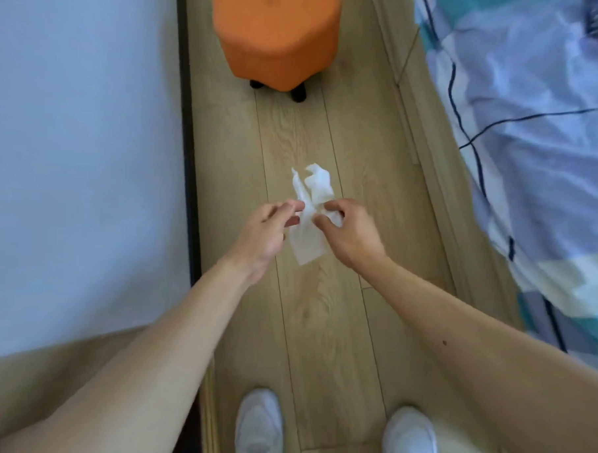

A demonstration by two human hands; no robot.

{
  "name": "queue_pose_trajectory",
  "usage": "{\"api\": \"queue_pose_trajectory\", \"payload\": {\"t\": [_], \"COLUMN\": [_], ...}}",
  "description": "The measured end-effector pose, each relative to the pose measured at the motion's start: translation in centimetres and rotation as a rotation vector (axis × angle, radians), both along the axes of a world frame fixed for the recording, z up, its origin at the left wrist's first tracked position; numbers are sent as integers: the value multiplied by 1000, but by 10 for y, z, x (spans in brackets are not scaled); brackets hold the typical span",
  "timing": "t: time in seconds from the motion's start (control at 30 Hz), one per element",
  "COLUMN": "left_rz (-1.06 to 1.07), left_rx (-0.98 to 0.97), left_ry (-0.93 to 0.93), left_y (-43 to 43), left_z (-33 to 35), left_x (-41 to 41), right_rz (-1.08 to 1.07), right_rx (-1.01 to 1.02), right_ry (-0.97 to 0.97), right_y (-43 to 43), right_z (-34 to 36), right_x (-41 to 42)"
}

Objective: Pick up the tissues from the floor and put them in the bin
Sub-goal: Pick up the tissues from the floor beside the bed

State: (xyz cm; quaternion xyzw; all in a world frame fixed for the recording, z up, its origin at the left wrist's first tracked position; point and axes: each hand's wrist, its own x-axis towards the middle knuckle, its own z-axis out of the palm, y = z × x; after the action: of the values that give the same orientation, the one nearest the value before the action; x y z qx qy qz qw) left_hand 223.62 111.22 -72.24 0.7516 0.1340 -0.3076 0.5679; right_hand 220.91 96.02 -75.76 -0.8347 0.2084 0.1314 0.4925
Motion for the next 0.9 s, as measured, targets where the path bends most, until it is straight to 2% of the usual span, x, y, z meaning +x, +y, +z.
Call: {"api": "queue_pose_trajectory", "payload": {"t": [0.17, 0.33, 0.5, 0.7, 0.9], "left_rz": [-107, -273, -489, -831, -1088], "left_rx": [-70, -92, -59, 83, 10], "left_ry": [46, -45, -208, -540, -507], "left_y": [-30, -82, -130, -176, -222], "left_z": [127, 232, 283, 321, 343], "left_x": [-43, -83, -128, -207, -295], "right_rz": [-106, -281, -523, -871, -1187], "right_rx": [45, 58, 98, 155, 175], "right_ry": [40, 7, -21, -67, -110], "right_y": [-21, -45, -73, -112, -138], "right_z": [128, 238, 307, 354, 371], "right_x": [-57, -109, -171, -271, -376]}}
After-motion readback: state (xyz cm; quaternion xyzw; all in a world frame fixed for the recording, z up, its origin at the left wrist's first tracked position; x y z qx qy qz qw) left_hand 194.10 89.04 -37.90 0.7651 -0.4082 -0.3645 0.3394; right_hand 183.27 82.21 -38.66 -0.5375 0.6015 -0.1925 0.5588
